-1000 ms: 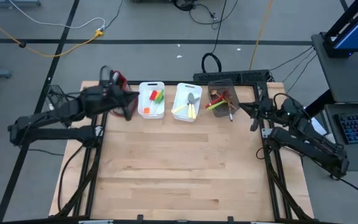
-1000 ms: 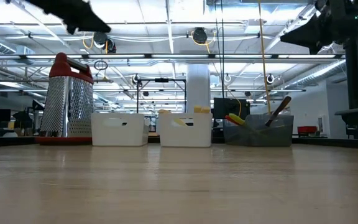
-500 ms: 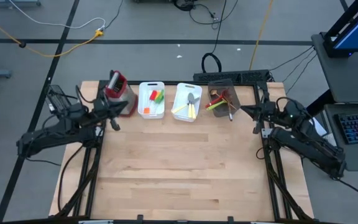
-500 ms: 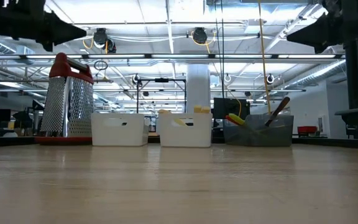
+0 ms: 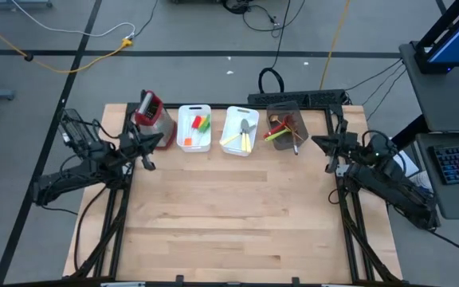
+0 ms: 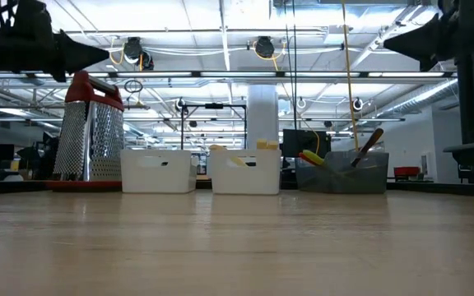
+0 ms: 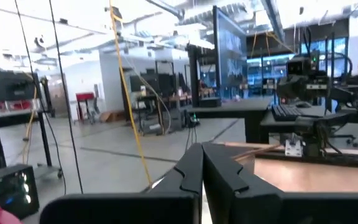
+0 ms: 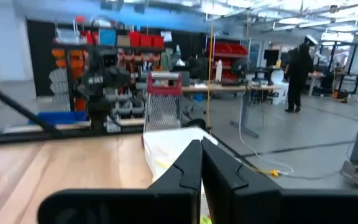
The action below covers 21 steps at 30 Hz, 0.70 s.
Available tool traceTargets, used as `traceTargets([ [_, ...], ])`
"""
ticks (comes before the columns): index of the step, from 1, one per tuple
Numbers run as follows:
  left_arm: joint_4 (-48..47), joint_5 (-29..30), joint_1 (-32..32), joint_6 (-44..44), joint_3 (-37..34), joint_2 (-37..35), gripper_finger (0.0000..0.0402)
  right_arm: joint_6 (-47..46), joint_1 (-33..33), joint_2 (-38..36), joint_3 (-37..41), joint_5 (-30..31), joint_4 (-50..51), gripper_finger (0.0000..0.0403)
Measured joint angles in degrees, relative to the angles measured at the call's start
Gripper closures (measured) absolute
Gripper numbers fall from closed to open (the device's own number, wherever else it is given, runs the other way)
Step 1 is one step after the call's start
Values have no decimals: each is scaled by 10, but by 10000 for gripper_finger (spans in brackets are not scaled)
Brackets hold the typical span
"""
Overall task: Pick & Place Kitchen Items
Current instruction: Return to Home Position
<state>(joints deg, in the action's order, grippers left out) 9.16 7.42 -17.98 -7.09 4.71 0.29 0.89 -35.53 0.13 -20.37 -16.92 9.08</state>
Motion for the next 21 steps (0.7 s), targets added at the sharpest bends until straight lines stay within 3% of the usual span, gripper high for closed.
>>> traceTargets([
  [4, 61, -2, 0, -17, -38, 0, 384, -6, 0, 1, 52, -22, -80, 403],
  [8, 61, -29, 0, -14, -41, 1, 385, -20, 0, 1, 112, -63, -192, 403],
  [14, 56, -59, 0, 6, -41, 1, 399, -50, 0, 2, 182, -35, -316, 403],
  [21, 43, -57, 0, 30, -41, 2, 375, -45, 0, 1, 193, 20, -274, 403],
])
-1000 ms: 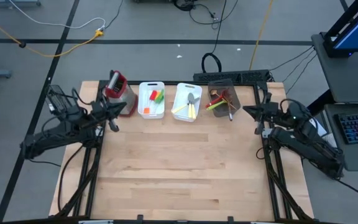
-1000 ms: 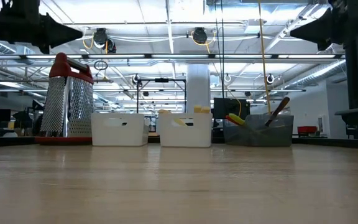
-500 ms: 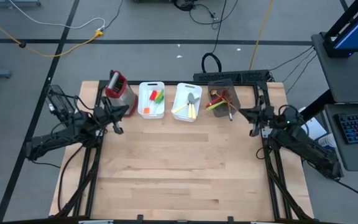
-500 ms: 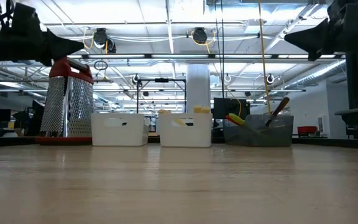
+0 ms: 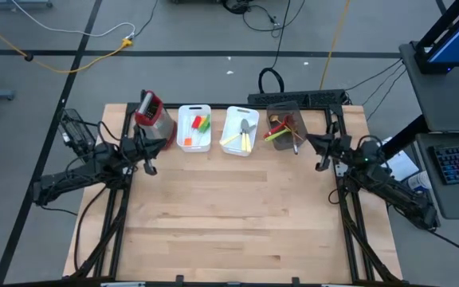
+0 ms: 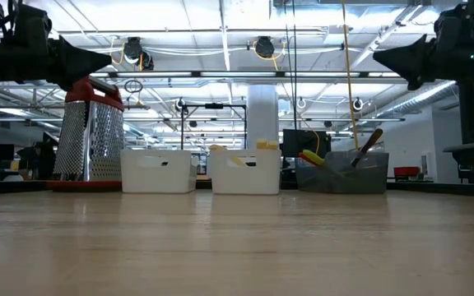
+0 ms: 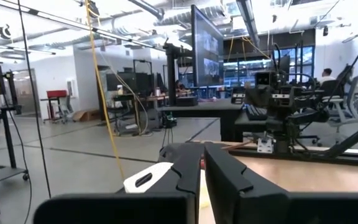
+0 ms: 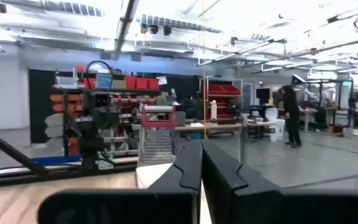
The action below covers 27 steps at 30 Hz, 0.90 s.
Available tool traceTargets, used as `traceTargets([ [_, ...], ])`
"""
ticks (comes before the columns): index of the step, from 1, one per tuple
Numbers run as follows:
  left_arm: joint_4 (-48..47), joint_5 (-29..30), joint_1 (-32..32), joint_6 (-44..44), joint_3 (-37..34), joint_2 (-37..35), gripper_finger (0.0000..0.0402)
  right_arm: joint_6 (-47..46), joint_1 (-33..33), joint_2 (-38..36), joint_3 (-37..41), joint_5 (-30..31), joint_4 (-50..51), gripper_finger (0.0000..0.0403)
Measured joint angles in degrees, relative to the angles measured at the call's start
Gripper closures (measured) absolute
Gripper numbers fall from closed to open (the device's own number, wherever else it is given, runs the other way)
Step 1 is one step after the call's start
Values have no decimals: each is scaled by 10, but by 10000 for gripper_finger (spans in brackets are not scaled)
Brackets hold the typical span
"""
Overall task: Pick & Place Kitchen Items
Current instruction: Return to Home Position
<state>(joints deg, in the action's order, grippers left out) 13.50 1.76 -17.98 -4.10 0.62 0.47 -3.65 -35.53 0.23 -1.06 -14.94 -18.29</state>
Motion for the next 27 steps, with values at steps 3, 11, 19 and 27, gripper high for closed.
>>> traceTargets([
  [3, 0, 0, 0, 1, 0, 0, 374, -2, 0, 1, 1, -1, 12, 403],
  [11, 0, 2, 0, 1, 0, 0, 396, -2, 0, 1, 1, 0, 70, 403],
  [19, 0, 2, 0, 1, 1, 0, 381, -18, 0, 0, 2, 1, 116, 403],
  [27, 0, 2, 0, 1, 1, 0, 369, -18, 0, 4, 2, 1, 144, 403],
])
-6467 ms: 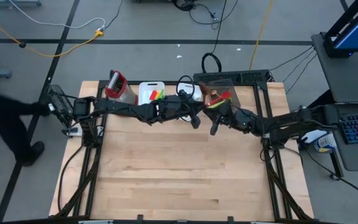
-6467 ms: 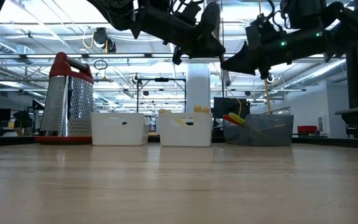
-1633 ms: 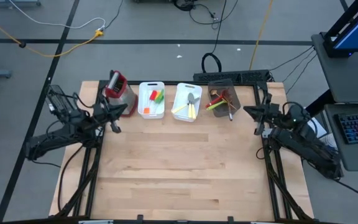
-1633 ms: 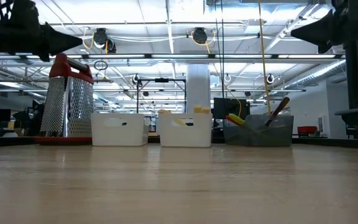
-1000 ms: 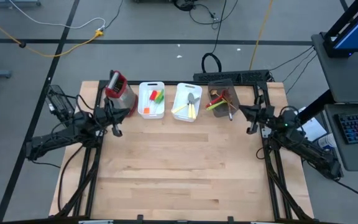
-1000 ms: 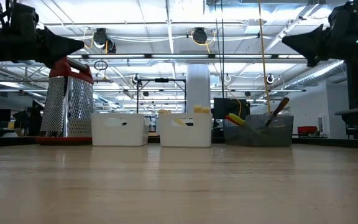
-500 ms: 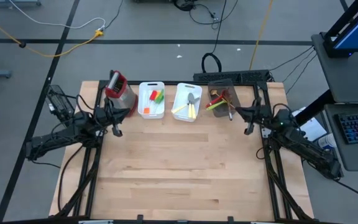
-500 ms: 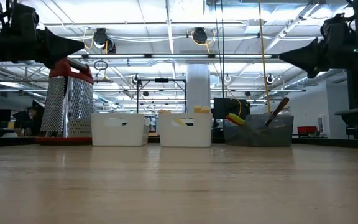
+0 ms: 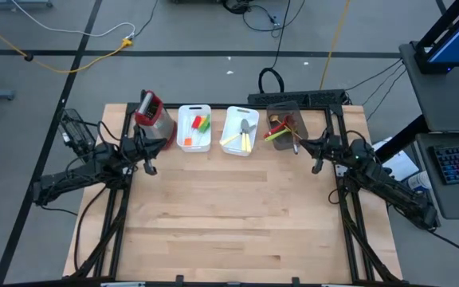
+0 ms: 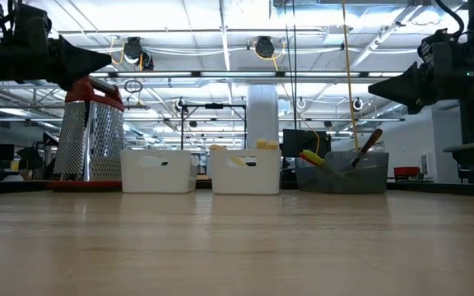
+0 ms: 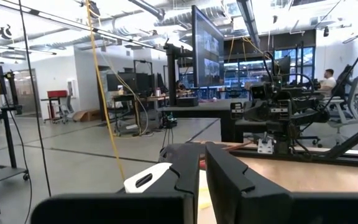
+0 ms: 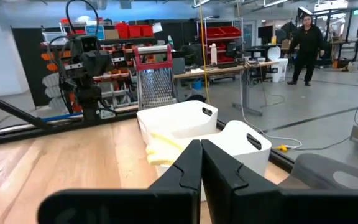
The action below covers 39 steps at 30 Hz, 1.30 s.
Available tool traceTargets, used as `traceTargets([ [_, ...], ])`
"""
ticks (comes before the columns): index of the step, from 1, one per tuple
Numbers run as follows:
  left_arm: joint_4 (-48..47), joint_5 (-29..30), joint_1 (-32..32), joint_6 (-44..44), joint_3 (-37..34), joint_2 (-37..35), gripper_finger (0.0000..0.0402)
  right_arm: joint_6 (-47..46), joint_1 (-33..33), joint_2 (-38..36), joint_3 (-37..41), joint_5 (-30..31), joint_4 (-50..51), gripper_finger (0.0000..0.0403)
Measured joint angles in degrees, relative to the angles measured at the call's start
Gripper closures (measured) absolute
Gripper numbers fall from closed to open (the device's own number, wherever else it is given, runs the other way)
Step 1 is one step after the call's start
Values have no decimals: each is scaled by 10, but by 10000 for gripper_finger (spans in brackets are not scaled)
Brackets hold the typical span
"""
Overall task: Pick & Place Kitchen Items
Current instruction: Return to Home Position
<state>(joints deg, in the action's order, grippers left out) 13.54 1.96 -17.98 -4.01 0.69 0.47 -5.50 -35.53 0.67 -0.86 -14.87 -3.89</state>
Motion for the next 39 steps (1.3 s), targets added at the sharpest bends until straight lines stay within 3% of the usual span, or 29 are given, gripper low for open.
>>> traceTargets([
  [39, 0, 0, 0, 0, 0, 0, 369, 2, 0, 0, 1, -2, -19, 399],
])
